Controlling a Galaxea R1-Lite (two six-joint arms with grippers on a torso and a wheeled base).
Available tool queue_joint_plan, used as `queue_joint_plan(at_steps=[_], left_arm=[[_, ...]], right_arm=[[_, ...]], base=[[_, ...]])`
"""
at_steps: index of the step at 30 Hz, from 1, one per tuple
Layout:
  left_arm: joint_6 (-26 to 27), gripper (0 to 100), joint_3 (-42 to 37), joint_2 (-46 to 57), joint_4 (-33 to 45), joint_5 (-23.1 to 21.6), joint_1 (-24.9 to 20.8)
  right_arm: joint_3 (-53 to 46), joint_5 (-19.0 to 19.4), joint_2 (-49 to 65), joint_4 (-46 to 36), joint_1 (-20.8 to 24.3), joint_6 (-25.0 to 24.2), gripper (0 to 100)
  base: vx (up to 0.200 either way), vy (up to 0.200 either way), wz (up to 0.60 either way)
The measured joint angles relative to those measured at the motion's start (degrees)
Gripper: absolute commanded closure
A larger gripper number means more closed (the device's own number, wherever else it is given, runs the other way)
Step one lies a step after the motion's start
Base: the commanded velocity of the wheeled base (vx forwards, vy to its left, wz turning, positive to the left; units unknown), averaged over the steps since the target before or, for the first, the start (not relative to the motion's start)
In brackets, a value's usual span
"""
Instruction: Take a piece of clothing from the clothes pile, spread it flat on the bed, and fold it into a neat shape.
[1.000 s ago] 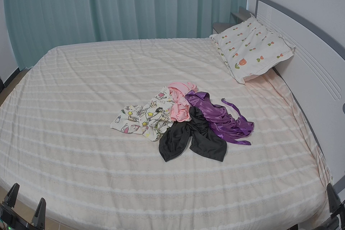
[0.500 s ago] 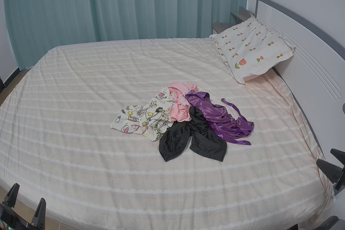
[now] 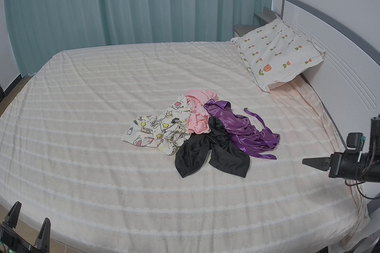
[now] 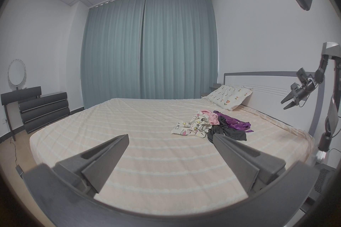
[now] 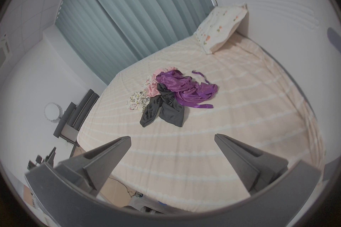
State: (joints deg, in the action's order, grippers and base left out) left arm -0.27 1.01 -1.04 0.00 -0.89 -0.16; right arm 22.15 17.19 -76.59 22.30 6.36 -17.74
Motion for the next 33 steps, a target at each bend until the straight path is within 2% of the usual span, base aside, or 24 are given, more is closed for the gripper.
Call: queue_joint_plan(at_steps=[7, 19, 25, 33], left_arm=[[0.0, 0, 0.0, 0.0, 0.0, 0.0, 0.0], [0.0, 0, 0.0, 0.0, 0.0, 0.0, 0.0], [0.0, 0, 0.0, 0.0, 0.0, 0.0, 0.0], [-0.1, 0, 0.0, 0.0, 0.0, 0.0, 0.0]], right_arm=[[4.8, -0.9, -16.2, 8.6, 3.2, -5.9, 0], [18.4, -8.5, -39.7, 13.3, 9.8, -12.6, 0], [25.3, -11.5, -48.4, 13.6, 12.3, -14.4, 0], [32.0, -12.2, -56.4, 14.2, 13.8, -14.8, 0]], base=[[0.000, 0.000, 0.00], [0.000, 0.000, 0.00], [0.000, 0.000, 0.00], [0.000, 0.000, 0.00]])
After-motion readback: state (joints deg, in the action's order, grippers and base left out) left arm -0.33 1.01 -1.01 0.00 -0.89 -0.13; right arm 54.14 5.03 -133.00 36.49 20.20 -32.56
